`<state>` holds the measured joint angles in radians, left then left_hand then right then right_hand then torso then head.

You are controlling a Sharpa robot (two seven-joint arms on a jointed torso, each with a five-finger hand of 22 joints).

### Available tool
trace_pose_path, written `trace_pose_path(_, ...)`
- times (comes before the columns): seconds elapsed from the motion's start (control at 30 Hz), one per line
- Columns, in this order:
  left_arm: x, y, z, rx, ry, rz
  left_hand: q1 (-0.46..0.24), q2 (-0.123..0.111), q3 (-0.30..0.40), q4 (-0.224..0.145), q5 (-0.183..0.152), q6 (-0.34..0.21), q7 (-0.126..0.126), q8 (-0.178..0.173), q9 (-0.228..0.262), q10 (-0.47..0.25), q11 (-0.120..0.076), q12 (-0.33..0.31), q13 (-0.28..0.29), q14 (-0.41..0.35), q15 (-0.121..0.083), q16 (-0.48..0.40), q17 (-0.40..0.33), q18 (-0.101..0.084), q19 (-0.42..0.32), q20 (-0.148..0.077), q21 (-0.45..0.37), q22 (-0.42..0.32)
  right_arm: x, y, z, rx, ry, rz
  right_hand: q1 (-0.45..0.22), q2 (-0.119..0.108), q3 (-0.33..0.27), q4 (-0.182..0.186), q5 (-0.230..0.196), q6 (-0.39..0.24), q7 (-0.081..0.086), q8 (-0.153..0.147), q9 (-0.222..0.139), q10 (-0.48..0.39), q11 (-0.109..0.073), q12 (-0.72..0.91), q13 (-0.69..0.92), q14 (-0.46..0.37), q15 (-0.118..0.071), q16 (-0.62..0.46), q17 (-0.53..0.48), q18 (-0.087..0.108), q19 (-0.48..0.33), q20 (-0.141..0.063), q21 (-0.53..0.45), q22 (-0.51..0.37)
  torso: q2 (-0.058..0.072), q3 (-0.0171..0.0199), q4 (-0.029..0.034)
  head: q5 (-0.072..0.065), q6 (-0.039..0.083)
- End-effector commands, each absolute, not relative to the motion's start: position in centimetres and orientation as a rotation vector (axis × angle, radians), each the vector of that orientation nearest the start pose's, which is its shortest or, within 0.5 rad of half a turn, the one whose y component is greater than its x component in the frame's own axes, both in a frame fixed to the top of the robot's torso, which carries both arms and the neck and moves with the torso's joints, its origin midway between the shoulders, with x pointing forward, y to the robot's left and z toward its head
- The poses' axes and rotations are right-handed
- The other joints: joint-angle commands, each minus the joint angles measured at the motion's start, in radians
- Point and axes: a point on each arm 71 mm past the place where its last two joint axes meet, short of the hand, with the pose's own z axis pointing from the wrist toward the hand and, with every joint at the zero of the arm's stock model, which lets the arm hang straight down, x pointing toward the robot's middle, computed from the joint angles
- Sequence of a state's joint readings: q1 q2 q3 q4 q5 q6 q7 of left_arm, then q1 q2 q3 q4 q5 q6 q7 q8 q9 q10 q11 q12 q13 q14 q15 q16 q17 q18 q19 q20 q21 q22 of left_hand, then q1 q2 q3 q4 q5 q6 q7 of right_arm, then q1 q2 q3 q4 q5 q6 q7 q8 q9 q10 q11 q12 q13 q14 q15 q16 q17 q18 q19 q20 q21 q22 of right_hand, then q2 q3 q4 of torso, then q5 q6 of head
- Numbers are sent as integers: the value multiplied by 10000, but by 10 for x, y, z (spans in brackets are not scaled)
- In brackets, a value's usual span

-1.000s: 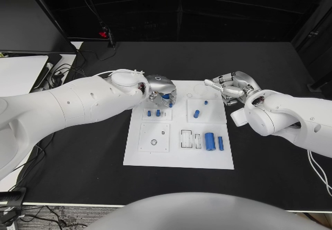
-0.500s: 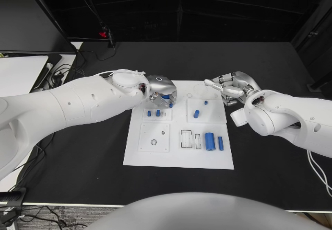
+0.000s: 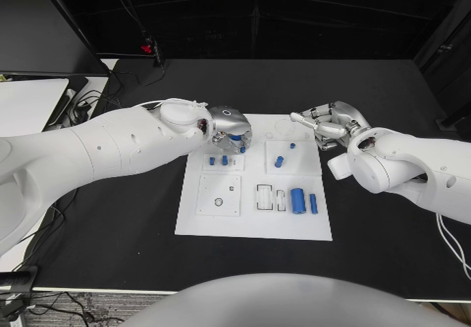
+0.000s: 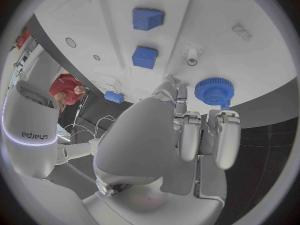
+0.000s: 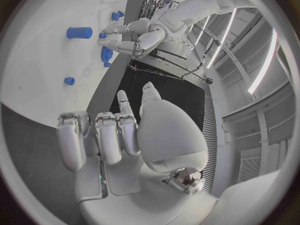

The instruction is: Assemble the parts on the task board

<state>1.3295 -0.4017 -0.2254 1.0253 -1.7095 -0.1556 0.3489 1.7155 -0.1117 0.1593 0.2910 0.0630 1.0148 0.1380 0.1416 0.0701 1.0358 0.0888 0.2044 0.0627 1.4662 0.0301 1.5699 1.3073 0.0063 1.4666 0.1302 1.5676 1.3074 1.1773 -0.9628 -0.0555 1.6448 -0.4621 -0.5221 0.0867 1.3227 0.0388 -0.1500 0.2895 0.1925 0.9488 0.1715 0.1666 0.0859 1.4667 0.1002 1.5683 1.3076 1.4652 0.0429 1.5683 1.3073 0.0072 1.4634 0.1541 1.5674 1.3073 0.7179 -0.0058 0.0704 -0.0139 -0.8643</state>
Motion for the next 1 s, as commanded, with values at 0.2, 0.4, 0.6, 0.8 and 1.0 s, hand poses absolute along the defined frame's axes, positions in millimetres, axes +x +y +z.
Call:
trace_pose_path(0.2, 535, 92, -218, 9909, 16793, -6816, -105, 10, 66, -1, -13, -68, -3, -60, -11, -48, 5, -53, -10, 1046, -30, 9, 2635, -63, 1042, -30, 32, 2634, 462, -239, -191, 8619, 16087, 10852, -39, 100, -81, -4, 48, -5, -67, 34, 12, 1041, -76, 25, 2631, 1056, -65, 24, 2635, -72, 1074, -65, 34, 2635, 10, 0, 1, -2, -17)
trace_pose_path(0.4, 535, 91, -218, 9900, 16816, -6795, -92, 81, 145, -14, -8, -38, -6, -60, -1, -39, 6, -62, -9, 1046, -33, 9, 2635, -63, 1042, -31, 32, 2634, 461, -239, -191, 8622, 16097, 10852, -39, 100, -81, -4, 48, -5, -67, 34, 12, 1041, -76, 25, 2631, 1056, -65, 24, 2635, -72, 1074, -65, 34, 2635, 0, 2, -1, -10, -26)
trace_pose_path(0.6, 535, 91, -219, 9901, 16900, -6760, -65, 142, 243, -20, -11, 60, -40, -30, 20, -17, -10, -72, -8, 1046, -43, 9, 2635, -63, 1042, -34, 32, 2634, 461, -239, -191, 8631, 16093, 10837, -39, 100, -81, -4, 48, -5, -67, 34, 12, 1041, -76, 25, 2631, 1056, -65, 24, 2635, -72, 1074, -65, 34, 2635, -5, -2, -2, -16, -44)
trace_pose_path(0.8, 535, 89, -219, 9943, 16965, -6783, -82, 155, 280, -13, -17, 145, -73, -3, 34, -21, -23, -86, -10, 1046, -51, 9, 2635, -63, 1042, -38, 32, 2634, 461, -239, -192, 8634, 16092, 10832, -39, 100, -81, -4, 48, -5, -67, 34, 12, 1041, -76, 25, 2631, 1056, -65, 24, 2635, -72, 1074, -65, 34, 2635, -3, 2, -1, -11, -37)
trace_pose_path(1.0, 535, 88, -220, 9968, 17022, -6790, -135, 161, 307, -6, -34, 242, -101, 24, 49, -2, -37, -90, -7, 1046, -63, 9, 2635, -63, 1042, -44, 32, 2634, 461, -239, -192, 8634, 16093, 10834, -39, 100, -81, -4, 48, -5, -67, 34, 12, 1041, -76, 25, 2631, 1056, -65, 24, 2635, -72, 1074, -65, 34, 2635, 1, -1, -4, -14, -37)
